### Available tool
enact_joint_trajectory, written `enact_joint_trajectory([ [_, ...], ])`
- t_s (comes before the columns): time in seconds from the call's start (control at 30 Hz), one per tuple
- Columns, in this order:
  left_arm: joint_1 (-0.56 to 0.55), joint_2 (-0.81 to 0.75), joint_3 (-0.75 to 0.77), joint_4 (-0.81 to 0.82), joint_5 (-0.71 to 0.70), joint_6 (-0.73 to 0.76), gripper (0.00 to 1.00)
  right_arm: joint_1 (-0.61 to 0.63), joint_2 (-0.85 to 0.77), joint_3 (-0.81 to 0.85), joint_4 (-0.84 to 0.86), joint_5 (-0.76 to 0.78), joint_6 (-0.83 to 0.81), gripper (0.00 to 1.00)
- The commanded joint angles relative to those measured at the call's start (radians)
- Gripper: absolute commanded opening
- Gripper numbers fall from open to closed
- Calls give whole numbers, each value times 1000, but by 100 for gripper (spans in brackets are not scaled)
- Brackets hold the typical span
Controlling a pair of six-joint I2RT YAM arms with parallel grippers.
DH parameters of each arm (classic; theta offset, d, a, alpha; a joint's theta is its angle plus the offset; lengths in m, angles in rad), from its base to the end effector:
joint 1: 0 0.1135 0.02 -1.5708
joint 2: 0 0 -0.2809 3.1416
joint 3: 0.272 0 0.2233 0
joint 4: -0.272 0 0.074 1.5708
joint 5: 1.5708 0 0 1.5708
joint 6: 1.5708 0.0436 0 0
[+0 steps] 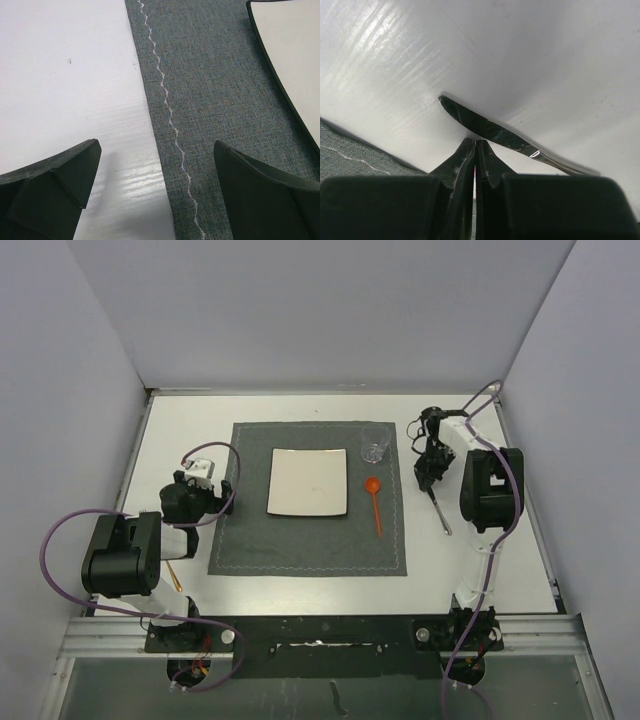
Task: Set the dinner table for one person
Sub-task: Adjust the knife at the center of the board.
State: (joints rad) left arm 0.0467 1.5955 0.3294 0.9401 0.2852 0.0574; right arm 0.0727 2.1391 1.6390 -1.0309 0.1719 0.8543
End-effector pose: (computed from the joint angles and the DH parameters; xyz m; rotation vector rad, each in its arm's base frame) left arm 0.2587 -0.0002 0.1700 0.2035 1.8770 -0.1992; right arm 0.3929 0.0211 0.1829 1.1561 2.7924 -0.2061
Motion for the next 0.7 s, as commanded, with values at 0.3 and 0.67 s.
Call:
enact_joint_trajectory([
  [0.3,2,9,-1,78,10,-3,98,-47,-2,80,-14,20,-37,0],
  [0.67,2,9,-1,79,10,-4,98,25,-105,90,2,-73,-83,0],
])
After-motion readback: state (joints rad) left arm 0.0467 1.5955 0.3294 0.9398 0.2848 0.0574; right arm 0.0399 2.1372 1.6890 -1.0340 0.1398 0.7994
